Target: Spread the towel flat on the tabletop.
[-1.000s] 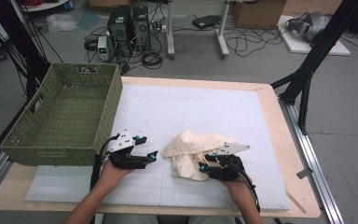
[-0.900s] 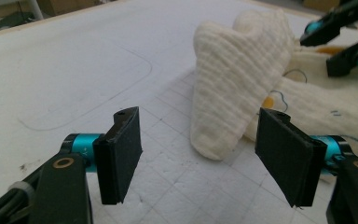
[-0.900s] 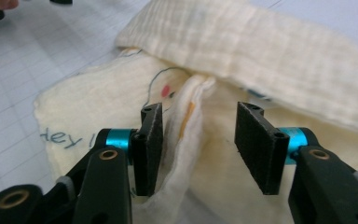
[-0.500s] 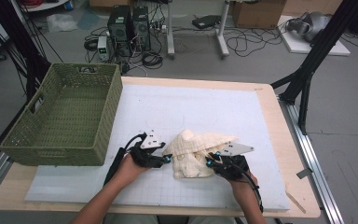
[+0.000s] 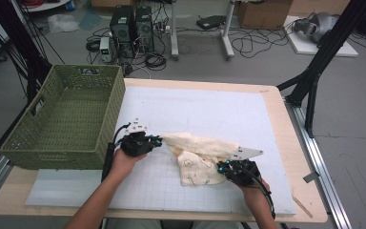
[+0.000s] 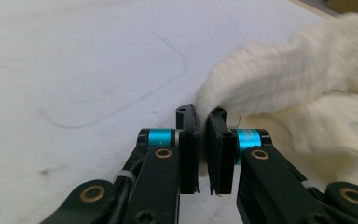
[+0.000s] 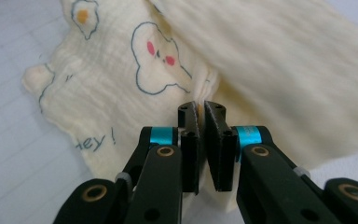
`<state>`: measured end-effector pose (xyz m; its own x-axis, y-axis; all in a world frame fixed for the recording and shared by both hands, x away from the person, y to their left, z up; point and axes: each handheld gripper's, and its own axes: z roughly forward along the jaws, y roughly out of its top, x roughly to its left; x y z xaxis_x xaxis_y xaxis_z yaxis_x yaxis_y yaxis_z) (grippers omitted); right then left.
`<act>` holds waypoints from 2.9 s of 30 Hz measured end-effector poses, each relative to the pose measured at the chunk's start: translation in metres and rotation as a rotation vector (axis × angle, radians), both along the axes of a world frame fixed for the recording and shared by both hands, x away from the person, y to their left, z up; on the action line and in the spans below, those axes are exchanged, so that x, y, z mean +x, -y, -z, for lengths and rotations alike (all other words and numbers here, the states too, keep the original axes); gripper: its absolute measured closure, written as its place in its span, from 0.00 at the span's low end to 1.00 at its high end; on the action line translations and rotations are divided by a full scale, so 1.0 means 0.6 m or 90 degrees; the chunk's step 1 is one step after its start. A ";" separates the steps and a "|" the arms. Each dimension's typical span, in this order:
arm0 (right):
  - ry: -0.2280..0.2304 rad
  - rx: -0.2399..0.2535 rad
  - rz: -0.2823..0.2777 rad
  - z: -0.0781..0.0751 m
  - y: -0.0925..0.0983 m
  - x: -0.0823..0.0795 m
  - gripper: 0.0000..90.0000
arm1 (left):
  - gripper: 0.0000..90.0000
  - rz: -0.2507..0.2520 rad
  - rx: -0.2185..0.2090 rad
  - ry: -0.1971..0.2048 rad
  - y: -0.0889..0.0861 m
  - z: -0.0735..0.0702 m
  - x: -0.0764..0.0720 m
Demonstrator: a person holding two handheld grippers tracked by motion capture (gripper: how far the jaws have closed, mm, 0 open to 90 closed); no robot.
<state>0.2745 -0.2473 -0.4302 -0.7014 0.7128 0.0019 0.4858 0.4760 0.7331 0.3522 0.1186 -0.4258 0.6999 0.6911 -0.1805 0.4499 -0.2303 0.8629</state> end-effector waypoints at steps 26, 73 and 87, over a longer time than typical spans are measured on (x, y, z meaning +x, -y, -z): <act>0.122 -0.005 -0.082 -0.034 -0.020 -0.020 0.56 | 0.91 -0.062 0.011 0.010 0.004 -0.001 0.023; 0.085 -0.007 0.184 -0.040 0.053 0.144 0.59 | 0.50 0.019 0.026 -0.045 0.044 0.024 0.005; 0.056 0.027 0.112 -0.014 0.026 0.097 0.52 | 0.91 0.067 0.133 0.003 0.113 0.039 -0.011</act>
